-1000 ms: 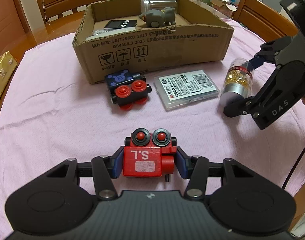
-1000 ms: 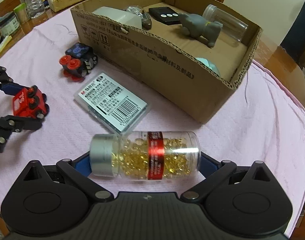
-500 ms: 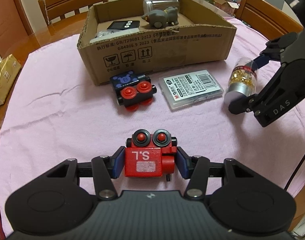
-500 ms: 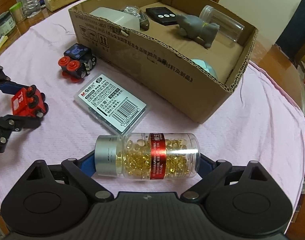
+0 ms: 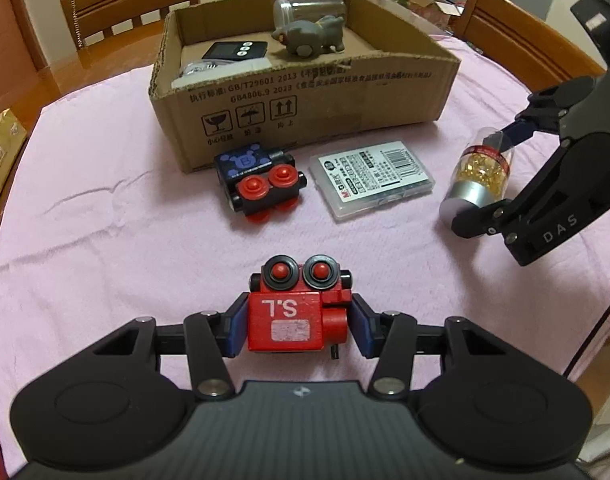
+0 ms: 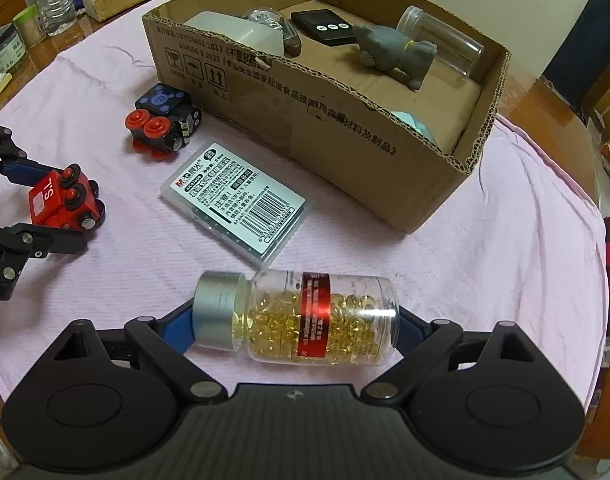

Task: Organize rigid objects
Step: 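Carry toy robot and capsule bottle into the cardboard box and release both, then move both grippers back over the toy block and refill pack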

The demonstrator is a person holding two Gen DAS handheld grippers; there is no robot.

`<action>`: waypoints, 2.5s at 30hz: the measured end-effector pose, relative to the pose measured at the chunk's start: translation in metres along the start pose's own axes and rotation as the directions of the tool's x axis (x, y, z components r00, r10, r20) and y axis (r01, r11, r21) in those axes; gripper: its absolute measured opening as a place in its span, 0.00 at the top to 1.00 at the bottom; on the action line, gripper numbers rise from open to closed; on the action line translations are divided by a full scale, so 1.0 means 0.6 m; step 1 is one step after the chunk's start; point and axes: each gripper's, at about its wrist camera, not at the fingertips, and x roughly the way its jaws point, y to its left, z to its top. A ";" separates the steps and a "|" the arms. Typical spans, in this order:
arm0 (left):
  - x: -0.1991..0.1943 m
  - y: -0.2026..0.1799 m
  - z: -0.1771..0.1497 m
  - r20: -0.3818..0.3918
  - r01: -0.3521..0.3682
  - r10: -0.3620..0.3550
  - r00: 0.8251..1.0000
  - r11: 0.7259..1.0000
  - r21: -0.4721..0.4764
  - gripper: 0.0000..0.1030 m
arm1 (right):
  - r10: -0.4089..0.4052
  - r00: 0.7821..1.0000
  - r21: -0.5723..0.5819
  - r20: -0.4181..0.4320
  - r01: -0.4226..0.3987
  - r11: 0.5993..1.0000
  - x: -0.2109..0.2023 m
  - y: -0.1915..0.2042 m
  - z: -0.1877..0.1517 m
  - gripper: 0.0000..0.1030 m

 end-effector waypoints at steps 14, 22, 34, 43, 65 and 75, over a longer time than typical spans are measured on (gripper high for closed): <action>-0.072 0.055 0.050 0.010 0.060 -0.063 0.998 0.982 0.177 0.52 | -0.039 0.999 0.043 0.035 0.037 0.998 -0.079 0.009 0.036 0.07; -0.105 0.073 0.111 0.054 0.041 -0.050 0.997 0.986 0.161 0.52 | -0.013 0.990 -0.009 0.144 0.014 1.000 -0.137 -0.008 0.121 0.07; -0.089 0.092 0.259 0.154 -0.054 0.032 0.988 0.988 0.143 0.52 | -0.010 0.982 -0.048 0.187 0.019 0.999 -0.064 -0.044 0.242 0.07; -0.022 0.101 0.347 0.150 -0.086 0.068 0.986 0.990 0.113 0.52 | 0.002 0.973 0.040 0.229 -0.011 0.999 -0.030 -0.071 0.256 0.00; 0.179 0.105 0.478 0.073 -0.087 0.083 0.994 0.995 0.055 0.11 | -0.006 0.966 0.234 0.258 -0.056 0.971 -0.083 -0.106 0.166 0.00; 0.062 0.092 0.417 0.171 -0.154 0.133 0.976 0.981 0.115 0.05 | -0.014 0.972 0.275 0.234 -0.052 0.960 -0.076 -0.083 0.144 0.00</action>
